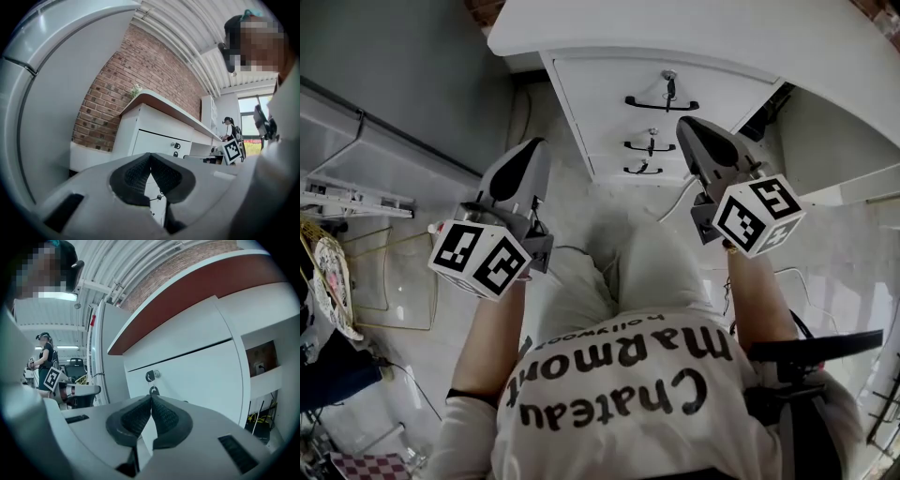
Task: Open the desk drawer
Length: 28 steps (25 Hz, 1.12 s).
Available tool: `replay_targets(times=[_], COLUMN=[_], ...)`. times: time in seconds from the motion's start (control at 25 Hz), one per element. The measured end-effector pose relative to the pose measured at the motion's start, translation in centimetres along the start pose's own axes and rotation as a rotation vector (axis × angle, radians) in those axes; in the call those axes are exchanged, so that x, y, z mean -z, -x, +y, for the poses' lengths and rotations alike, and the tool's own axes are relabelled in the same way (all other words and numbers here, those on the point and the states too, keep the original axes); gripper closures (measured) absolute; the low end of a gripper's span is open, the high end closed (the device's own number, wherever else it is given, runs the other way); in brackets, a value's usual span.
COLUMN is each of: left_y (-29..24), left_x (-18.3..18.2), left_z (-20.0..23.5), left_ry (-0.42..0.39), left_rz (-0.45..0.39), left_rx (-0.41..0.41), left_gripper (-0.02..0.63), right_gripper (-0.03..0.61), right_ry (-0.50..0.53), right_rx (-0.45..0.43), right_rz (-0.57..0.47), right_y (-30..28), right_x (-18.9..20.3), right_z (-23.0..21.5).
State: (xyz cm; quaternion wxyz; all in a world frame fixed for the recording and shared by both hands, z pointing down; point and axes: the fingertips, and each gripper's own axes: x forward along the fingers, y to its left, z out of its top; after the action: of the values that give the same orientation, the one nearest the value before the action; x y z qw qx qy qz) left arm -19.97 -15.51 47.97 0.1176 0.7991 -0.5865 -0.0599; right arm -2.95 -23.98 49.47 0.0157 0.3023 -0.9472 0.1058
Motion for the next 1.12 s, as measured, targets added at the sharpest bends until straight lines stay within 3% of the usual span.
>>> replay_targets(times=[0.16, 0.4, 0.6, 0.68, 0.72, 0.88, 1.0, 1.12], left_y=[0.8, 2.4, 3.8, 4.1, 4.3, 5.2, 5.2, 4.9], left_x=[1.3, 2.3, 2.5, 3.0, 3.1, 3.2, 3.5, 4.0], left_z=[0.3, 0.8, 1.1, 1.0, 1.0, 1.5, 1.4, 1.2], left_ry=[0.016, 0.024, 0.042, 0.047, 0.052, 0.080, 0.094, 0.104], left_rz=[0.026, 0.055, 0.034, 0.043, 0.046, 0.031, 0.028, 0.038], left_rx=[0.011, -0.014, -0.034, -0.034, -0.033, -0.047, -0.050, -0.044], left_gripper=[0.599, 0.598, 0.598, 0.598, 0.598, 0.598, 0.598, 0.598], right_gripper=[0.566, 0.566, 0.560, 0.421, 0.413, 0.414, 0.418, 0.473], right_ry=[0.079, 0.454, 0.611, 0.654, 0.672, 0.780, 0.974, 1.088], right_rx=[0.006, 0.068, 0.007, -0.015, -0.028, -0.053, -0.083, -0.114], right_rz=[0.036, 0.186, 0.275, 0.326, 0.351, 0.422, 0.486, 0.530], right_y=[-0.8, -1.9, -3.2, -3.9, -4.2, -4.8, -5.1, -5.6], right_x=[0.3, 0.2, 0.6, 1.4, 1.9, 3.1, 3.8, 3.9], right_z=[0.1, 0.1, 1.0, 0.9, 0.9, 0.9, 0.8, 0.5])
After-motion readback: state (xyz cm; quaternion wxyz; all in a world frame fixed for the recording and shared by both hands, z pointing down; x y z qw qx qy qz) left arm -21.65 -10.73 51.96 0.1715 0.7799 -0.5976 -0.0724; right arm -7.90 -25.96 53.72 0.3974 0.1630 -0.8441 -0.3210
